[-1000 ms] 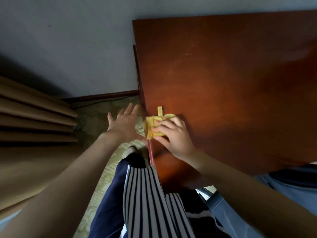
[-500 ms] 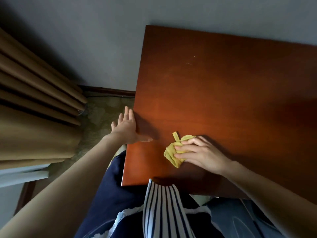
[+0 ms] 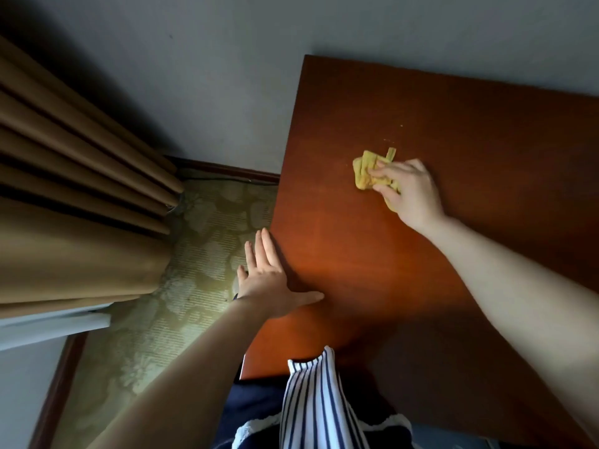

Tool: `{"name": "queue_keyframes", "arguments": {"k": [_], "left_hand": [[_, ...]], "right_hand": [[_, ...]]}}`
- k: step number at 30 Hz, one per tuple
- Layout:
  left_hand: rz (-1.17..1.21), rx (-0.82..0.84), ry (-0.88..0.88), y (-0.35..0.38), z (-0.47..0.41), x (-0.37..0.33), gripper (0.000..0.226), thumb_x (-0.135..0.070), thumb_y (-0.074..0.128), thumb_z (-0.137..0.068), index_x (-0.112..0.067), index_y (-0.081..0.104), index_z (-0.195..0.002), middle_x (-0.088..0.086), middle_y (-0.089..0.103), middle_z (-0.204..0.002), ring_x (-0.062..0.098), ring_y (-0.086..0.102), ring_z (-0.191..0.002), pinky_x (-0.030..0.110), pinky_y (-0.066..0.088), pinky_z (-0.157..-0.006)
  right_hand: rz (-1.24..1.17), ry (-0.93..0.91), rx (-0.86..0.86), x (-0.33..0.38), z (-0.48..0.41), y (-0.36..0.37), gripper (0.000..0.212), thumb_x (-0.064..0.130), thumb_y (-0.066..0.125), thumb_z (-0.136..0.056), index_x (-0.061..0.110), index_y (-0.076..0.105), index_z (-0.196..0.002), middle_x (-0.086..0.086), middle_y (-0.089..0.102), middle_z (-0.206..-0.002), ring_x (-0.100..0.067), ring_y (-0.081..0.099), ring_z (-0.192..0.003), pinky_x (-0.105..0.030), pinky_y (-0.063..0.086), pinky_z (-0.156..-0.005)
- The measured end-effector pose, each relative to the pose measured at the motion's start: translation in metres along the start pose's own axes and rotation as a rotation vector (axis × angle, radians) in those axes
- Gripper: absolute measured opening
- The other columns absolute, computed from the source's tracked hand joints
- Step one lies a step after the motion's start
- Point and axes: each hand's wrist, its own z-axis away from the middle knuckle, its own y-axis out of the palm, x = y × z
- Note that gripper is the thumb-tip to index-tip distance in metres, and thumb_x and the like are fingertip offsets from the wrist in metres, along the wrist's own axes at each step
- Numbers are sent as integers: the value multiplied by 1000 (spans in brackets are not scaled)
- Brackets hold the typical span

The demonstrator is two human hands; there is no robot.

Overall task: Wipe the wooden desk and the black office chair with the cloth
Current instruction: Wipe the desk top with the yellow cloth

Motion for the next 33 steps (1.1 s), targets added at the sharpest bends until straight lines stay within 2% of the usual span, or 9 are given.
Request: {"name": "queue_keyframes", "arguments": {"k": [9, 17, 19, 21, 24, 26, 27, 29, 33], "left_hand": [[1, 110, -3, -10, -2, -1, 157, -73, 75, -52, -10, -41, -136, 0, -30, -154, 23, -28, -142, 50, 0, -117], [61, 194, -25, -20, 0, 3, 152, -56, 83, -57, -19, -40, -138, 0, -29, -155, 18, -26, -143, 58, -8, -113], [107, 216, -16, -25, 1, 3, 144, -38, 83, -60, -23, -37, -140, 0, -25, -156, 18, -22, -144, 59, -6, -114], [247, 236, 8, -30, 3, 8, 140, -28, 75, -50, -31, -28, -144, -1, -17, -158, 21, -14, -146, 57, 6, -116], [541, 202, 71, -34, 5, 21, 116, -28, 63, -41, -45, 12, -145, 0, 17, -156, 25, 10, -145, 48, 22, -115], [689, 136, 64, -37, 13, 25, 82, -24, 59, -65, -37, 31, -141, -2, 36, -145, 22, 24, -141, 33, 23, -111], [741, 120, 32, -38, 15, 26, 69, -17, 53, -80, -29, 32, -144, -2, 37, -143, 21, 25, -141, 27, 21, -105], [751, 107, 53, -35, 16, 39, 53, -11, 38, -97, -20, 30, -148, 3, 32, -150, 20, 22, -143, 31, 18, -106], [756, 5, 43, -27, 22, 50, 45, -25, 28, -104, -13, 33, -147, 3, 28, -155, 16, 23, -143, 23, 17, -109]], "right_hand": [[163, 181, 35, 56, -68, 31, 31, 23, 49, -96, 22, 55, -127, -3, 53, -133, -31, 41, -119, -38, 34, -95], [99, -89, 207, 84, 16, 43, 39, 28, 48, -97, 29, 50, -136, 5, 42, -147, -25, 32, -132, -37, 23, -107], [98, -138, 250, 85, 38, 40, 40, 27, 47, -98, 28, 47, -138, 5, 40, -148, -24, 31, -134, -37, 22, -109], [100, -177, 278, 84, 59, 37, 41, 26, 48, -98, 28, 47, -139, 5, 41, -148, -24, 31, -135, -38, 23, -110], [89, -233, 288, 87, 93, 38, 40, 23, 58, -93, 26, 55, -132, 3, 50, -140, -27, 40, -130, -43, 32, -105], [84, -252, 262, 91, 114, 40, 38, 24, 69, -85, 26, 63, -122, 2, 58, -130, -28, 50, -120, -45, 42, -95], [81, -251, 251, 93, 123, 41, 37, 25, 73, -81, 27, 65, -117, 4, 61, -126, -26, 52, -116, -44, 45, -90], [67, -272, 264, 99, 142, 41, 34, 31, 74, -78, 30, 67, -111, 7, 63, -121, -23, 52, -113, -43, 48, -83], [27, -398, 367, 109, 176, 46, 33, 47, 48, -85, 35, 64, -112, 12, 60, -123, -20, 45, -119, -45, 46, -87]]}}
